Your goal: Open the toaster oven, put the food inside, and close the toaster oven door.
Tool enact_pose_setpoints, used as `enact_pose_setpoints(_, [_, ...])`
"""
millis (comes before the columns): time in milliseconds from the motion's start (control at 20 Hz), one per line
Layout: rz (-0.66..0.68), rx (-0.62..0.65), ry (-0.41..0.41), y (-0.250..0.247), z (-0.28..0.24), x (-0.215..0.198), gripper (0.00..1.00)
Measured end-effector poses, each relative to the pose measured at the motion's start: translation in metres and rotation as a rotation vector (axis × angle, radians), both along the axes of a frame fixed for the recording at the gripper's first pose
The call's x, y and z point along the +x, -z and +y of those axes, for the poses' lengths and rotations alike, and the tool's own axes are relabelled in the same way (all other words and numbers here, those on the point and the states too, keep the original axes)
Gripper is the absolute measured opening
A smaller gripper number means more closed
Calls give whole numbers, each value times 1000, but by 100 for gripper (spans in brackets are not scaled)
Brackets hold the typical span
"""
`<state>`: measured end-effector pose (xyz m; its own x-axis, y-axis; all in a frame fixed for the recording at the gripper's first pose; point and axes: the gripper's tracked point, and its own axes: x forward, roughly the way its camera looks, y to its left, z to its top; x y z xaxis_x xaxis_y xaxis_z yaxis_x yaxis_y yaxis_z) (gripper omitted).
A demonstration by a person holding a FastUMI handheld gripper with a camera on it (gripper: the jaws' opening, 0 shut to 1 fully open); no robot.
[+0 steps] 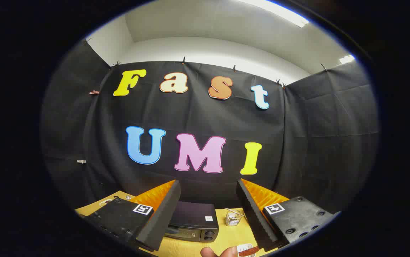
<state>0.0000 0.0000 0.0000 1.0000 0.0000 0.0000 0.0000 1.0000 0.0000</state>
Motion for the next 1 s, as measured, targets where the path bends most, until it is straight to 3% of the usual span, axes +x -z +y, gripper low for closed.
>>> enact_pose_setpoints(1000, [8,-19,-4,6,10,5,97])
